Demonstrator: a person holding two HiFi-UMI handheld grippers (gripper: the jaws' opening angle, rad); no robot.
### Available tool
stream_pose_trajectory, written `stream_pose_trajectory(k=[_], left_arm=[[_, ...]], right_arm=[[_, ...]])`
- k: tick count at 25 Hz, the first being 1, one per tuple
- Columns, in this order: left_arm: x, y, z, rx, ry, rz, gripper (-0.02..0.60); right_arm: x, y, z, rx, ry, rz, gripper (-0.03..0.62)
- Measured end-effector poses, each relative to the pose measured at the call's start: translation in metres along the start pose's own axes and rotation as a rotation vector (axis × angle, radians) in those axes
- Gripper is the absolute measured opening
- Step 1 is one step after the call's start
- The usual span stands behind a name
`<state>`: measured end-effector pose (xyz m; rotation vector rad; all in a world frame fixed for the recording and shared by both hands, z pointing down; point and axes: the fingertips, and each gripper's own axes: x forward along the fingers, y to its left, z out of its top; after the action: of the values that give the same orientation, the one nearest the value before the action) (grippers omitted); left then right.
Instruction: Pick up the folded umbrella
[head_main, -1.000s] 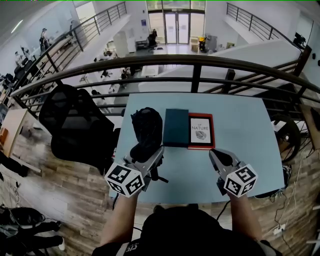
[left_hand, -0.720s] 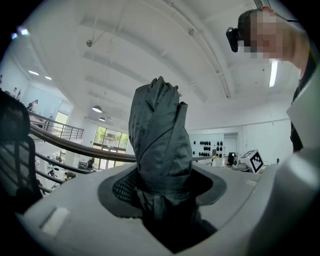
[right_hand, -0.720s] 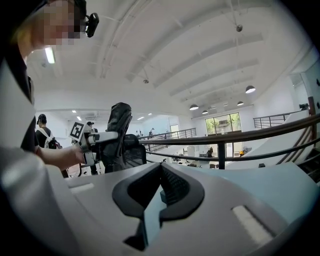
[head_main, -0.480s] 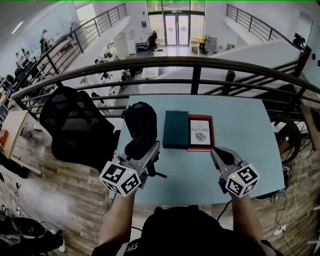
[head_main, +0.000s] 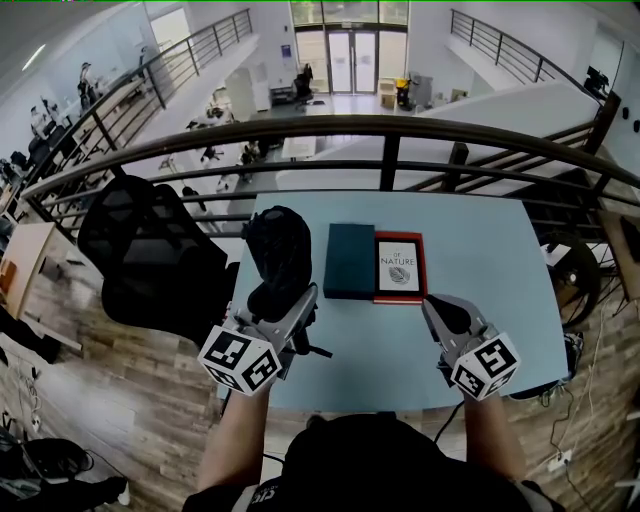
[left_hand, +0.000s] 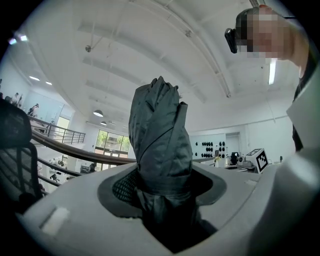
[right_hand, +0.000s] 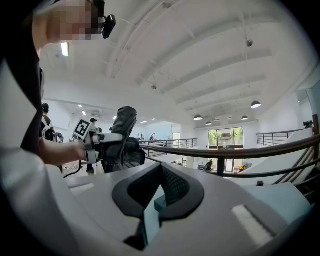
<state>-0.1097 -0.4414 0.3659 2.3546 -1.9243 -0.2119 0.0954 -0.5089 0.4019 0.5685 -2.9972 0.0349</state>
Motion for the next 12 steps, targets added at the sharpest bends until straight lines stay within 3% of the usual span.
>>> stream_pose_trajectory(k=[12], left_arm=[[0.0015,-0.0044,-0.0085,-0.011,0.022,-0.001,0.266]], right_arm=[[-0.0031,-0.0053,-0.0066,0.044,0.0,-0.018,-0.002]])
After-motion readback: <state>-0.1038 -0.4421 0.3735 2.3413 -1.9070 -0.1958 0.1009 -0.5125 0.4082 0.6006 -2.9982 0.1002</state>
